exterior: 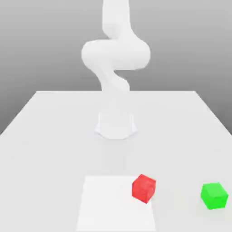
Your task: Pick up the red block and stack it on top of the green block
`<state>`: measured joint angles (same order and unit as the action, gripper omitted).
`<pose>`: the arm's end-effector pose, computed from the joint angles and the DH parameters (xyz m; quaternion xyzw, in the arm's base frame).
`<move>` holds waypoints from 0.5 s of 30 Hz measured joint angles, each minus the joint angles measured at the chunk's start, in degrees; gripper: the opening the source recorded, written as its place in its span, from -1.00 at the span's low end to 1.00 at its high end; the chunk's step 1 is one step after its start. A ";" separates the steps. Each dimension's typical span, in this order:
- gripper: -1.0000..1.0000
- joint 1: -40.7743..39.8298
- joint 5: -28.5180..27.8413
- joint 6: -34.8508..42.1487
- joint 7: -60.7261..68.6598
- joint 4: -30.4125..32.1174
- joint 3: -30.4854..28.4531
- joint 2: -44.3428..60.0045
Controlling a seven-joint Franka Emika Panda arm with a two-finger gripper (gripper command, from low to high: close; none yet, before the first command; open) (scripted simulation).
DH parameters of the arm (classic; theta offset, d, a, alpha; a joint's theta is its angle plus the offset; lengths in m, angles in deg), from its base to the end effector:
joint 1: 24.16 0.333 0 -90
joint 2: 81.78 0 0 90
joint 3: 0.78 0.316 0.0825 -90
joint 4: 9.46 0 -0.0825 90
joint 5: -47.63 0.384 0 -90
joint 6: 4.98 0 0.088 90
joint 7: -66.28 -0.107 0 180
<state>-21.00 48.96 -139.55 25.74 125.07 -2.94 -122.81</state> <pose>0.3799 0.0024 0.6614 -0.8795 0.3211 -0.3192 0.1465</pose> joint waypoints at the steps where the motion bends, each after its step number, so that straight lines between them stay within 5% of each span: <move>1: 0.00 1.44 0.66 -1.34 2.57 1.28 -0.94 2.35; 15: 0.00 14.39 5.56 -18.48 32.92 17.73 -5.03 32.62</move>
<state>-6.60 54.52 -158.03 58.65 142.80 -7.98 -90.19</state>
